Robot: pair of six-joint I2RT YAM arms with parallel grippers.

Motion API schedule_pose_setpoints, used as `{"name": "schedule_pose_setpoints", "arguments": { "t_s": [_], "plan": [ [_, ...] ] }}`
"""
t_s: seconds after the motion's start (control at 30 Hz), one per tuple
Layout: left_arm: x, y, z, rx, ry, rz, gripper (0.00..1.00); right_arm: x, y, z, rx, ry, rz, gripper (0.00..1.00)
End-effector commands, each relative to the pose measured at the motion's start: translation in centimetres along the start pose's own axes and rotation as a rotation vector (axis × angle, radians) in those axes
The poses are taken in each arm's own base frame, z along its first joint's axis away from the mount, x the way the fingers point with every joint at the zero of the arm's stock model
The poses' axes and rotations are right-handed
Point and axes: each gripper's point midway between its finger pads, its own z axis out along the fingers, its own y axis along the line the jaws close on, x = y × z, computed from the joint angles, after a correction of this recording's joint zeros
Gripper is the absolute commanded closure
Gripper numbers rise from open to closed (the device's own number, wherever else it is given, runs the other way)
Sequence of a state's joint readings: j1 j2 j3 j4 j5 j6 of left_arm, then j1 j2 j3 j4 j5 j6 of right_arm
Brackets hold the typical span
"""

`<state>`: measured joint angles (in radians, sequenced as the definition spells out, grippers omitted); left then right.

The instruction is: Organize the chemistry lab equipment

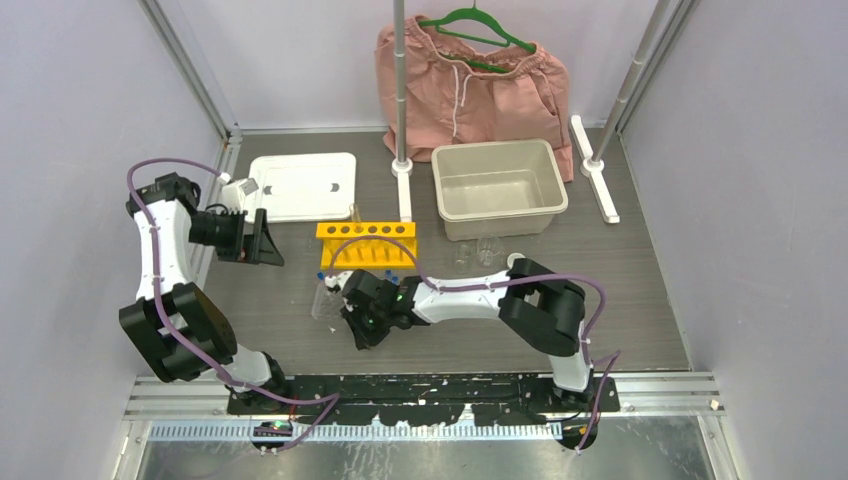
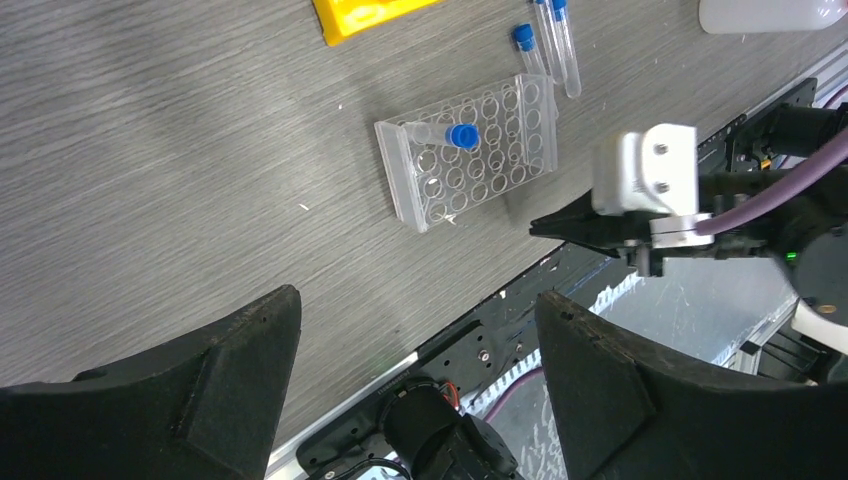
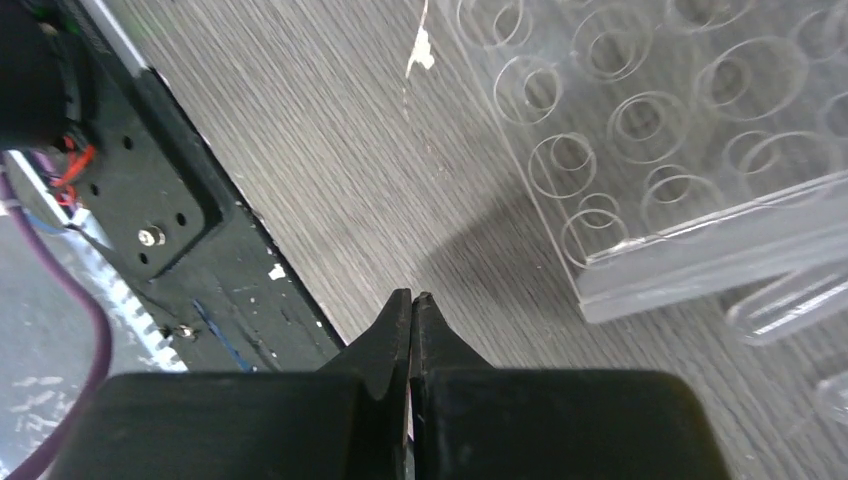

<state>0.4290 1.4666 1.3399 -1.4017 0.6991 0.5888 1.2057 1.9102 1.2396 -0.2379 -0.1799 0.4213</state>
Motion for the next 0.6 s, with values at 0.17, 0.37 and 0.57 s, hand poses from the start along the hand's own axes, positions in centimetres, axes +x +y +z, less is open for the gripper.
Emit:
{"name": "schedule_pose_setpoints", "arguments": {
  "t_s": [0.17,0.37,0.57],
  "plan": [
    [-0.3,0.1,-0.8,-0.004,-0.011,0.01,0.14,-2.9,-1.7,0.6,0.077,-0.108,-0.047,0.99],
    [-0.6,0.0,-0.9,-0.001,-0.021,0.013,0.14,-3.4,-3.3,0.2,0.099,-0.115,-0.054,0.99],
    [-0.7,0.0,-0.8,0.005,-0.022,0.009,0.14,-3.2,-4.3,-0.1,0.112,-0.109,-0.075,0.99]
  ]
}}
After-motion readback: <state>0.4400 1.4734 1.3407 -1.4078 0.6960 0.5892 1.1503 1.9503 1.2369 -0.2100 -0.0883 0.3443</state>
